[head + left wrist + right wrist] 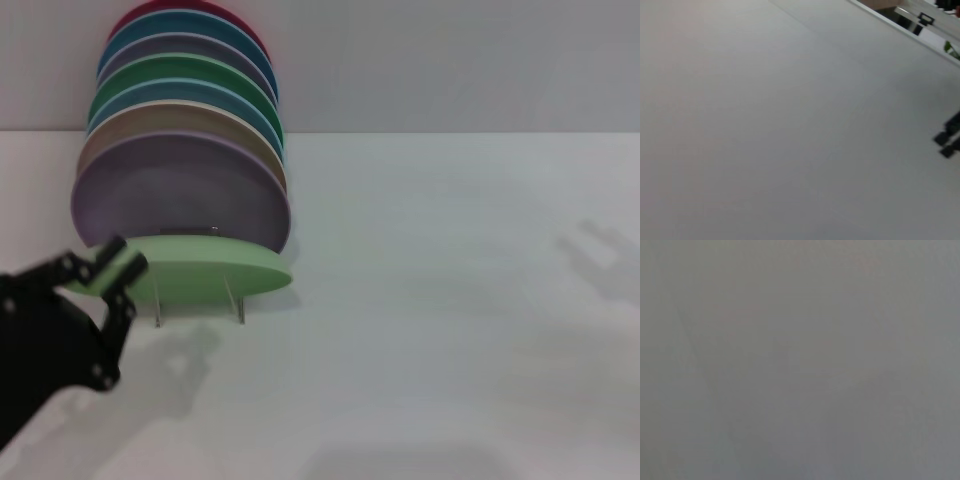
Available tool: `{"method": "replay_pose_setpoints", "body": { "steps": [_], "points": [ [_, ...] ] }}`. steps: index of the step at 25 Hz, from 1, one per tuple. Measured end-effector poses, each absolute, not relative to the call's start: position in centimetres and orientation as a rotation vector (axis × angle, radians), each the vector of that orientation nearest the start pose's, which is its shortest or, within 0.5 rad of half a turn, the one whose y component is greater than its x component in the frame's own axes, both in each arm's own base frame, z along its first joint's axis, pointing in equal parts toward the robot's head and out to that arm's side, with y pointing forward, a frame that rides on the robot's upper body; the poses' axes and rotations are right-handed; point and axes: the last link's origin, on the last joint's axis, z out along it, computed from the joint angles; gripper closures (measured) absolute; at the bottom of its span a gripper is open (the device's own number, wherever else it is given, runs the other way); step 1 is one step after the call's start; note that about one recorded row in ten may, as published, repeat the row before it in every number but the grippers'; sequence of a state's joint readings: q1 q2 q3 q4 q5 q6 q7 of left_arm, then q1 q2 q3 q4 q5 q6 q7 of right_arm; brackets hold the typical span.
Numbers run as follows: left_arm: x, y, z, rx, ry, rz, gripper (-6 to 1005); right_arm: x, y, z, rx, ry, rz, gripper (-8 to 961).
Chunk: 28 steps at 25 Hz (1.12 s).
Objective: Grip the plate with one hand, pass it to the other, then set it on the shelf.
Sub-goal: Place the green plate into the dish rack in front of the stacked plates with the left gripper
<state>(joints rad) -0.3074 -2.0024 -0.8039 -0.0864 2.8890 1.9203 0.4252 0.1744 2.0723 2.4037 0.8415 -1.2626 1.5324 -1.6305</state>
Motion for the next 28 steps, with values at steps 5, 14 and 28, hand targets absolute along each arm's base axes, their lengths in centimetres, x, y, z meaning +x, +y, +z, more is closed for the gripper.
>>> {"method": "replay_pose_setpoints", "body": {
  "steps": [5, 14, 28],
  "points": [
    [-28.7, 20.4, -1.4, -1.820, 0.605, -0.793, 875, 29.8, 28.8, 10.7, -1.993, 0.742, 1.266, 363],
    [-29.4, 22.8, -4.0, -1.971, 0.571, -0.640, 883, 29.4, 29.1, 10.7, -2.008, 0.736, 1.266, 362],
    [-27.4, 29.9, -2.9, -1.994, 0.611, -0.587, 914, 29.8, 28.8, 10.6, -2.001, 0.756, 1.259, 362]
  ]
}}
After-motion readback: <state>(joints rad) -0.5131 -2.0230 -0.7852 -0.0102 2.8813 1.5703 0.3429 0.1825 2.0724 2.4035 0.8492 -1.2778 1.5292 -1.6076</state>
